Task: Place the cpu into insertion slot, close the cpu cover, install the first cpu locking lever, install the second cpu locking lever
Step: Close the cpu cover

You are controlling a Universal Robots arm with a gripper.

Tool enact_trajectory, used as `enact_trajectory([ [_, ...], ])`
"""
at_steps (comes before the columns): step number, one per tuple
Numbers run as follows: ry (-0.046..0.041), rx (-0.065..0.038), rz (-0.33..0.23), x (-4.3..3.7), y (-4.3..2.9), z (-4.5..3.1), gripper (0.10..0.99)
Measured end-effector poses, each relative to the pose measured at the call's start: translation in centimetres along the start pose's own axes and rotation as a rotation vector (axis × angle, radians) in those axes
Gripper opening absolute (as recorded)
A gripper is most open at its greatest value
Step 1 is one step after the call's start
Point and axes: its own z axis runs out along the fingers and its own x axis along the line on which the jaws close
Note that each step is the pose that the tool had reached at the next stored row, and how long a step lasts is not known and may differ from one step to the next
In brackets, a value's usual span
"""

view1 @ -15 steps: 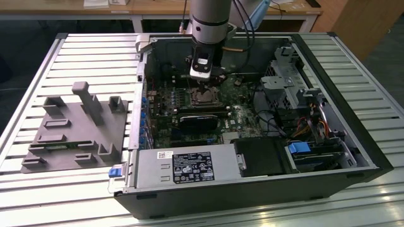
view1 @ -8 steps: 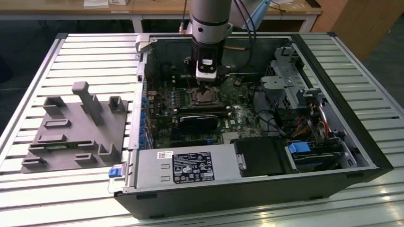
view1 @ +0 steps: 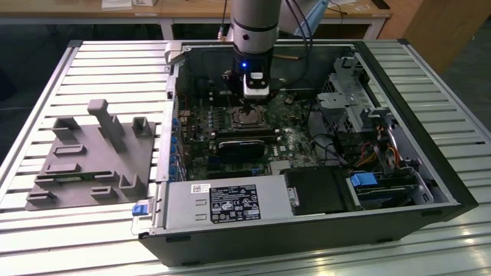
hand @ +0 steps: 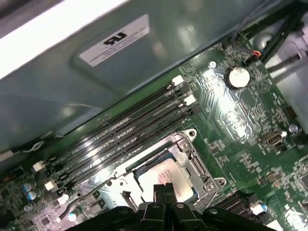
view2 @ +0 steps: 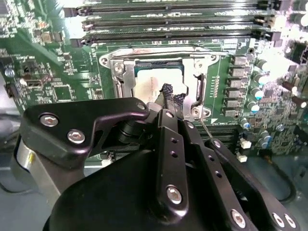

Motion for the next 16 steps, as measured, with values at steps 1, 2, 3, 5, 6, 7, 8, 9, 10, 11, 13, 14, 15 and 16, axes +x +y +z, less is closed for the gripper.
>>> enact_trajectory([
  [1,-0.0028,-0.002,-0.012,0.0,0.0,0.0,0.102],
  [2,-0.0051,-0.003,-0.023,0.0,0.0,0.01,0.102],
  [3,-0.0073,-0.005,-0.035,0.0,0.0,0.02,0.102],
  [5,-0.0108,-0.007,-0.06,0.0,0.0,0.03,0.102],
  [6,-0.012,-0.008,-0.073,0.0,0.0,0.04,0.102],
  [7,-0.0129,-0.009,-0.085,0.0,0.0,0.06,0.102],
  [8,-0.0139,-0.01,-0.1,0.0,0.0,0.07,0.102],
  [9,-0.0149,-0.01,-0.114,0.0,0.0,0.08,0.102],
  [10,-0.0159,-0.011,-0.128,0.0,0.0,0.1,0.102],
  [11,-0.0168,-0.012,-0.142,0.0,0.0,0.11,0.102],
  [13,-0.0185,-0.013,-0.172,0.0,0.0,0.14,0.102],
  [14,-0.0193,-0.014,-0.187,0.0,-0.01,0.15,0.102],
  [15,-0.0199,-0.014,-0.203,0.0,-0.01,0.16,0.102],
  [16,-0.0202,-0.015,-0.219,0.0,-0.01,0.18,0.102],
])
